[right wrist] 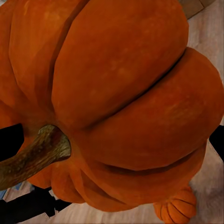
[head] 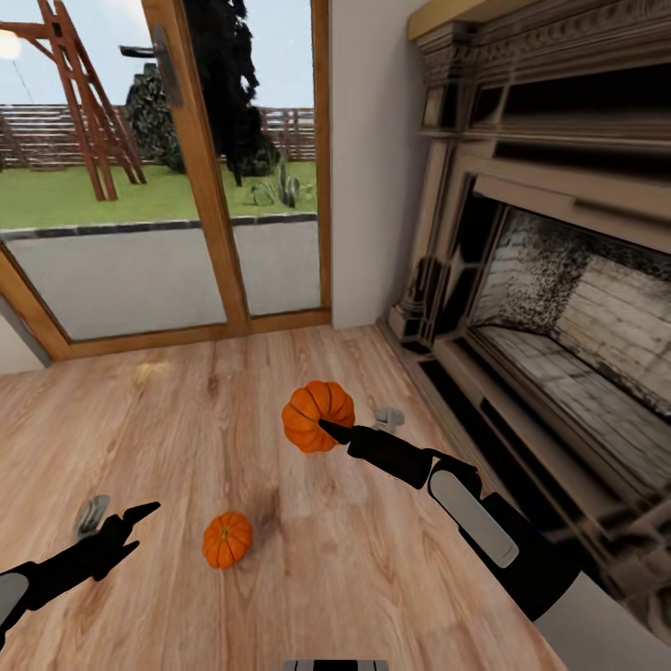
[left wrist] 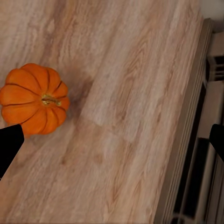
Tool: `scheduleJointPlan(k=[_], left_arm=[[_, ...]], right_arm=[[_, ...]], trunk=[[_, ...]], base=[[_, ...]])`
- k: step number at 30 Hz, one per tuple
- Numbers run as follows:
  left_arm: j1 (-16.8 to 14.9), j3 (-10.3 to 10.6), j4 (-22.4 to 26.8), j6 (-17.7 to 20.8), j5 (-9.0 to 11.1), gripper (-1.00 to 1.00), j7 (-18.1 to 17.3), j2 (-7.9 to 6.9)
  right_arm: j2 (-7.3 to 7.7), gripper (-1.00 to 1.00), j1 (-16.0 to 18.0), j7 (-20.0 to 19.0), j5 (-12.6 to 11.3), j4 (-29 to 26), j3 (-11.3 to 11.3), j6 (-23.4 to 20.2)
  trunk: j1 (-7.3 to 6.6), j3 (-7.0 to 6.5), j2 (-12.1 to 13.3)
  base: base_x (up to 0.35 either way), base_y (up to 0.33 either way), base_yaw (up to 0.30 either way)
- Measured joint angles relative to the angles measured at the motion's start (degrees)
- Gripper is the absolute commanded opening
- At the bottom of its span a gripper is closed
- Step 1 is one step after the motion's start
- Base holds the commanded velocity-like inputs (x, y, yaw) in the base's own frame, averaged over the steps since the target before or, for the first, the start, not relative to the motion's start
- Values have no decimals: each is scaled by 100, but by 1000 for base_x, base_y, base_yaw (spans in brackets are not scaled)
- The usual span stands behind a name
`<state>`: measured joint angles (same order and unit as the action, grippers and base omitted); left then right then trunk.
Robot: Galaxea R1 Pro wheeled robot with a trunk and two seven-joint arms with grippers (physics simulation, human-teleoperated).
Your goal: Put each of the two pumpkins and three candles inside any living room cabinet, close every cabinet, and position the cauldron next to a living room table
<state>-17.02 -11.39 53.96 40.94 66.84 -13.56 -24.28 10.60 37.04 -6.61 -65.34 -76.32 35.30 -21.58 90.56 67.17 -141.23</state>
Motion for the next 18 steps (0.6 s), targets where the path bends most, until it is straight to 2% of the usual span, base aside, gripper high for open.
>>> scheduleJointPlan(k=[7, 10, 12, 18], left_arm=[[0, -45, -38, -2, 0, 100, 35, -6], [0, -75, -202, -11, 9, 100, 61, -12], [0, -171, -280, -15, 31, 100, 70, -15], [0, -313, -333, -17, 48, 100, 93, -15]], right_arm=[[0, -100, 0, 0, 10, 57, 0, 0], [0, -100, 1, 1, 2, 74, -1, 0], [-5, -100, 1, 4, 2, 80, 1, 0], [-7, -100, 1, 7, 10, 96, -1, 0]], trunk=[[0, 0, 0], [2, 0, 0], [3, 0, 0], [3, 0, 0]], base=[[315, 0, 0], [96, 0, 0], [33, 0, 0], [7, 0, 0]])
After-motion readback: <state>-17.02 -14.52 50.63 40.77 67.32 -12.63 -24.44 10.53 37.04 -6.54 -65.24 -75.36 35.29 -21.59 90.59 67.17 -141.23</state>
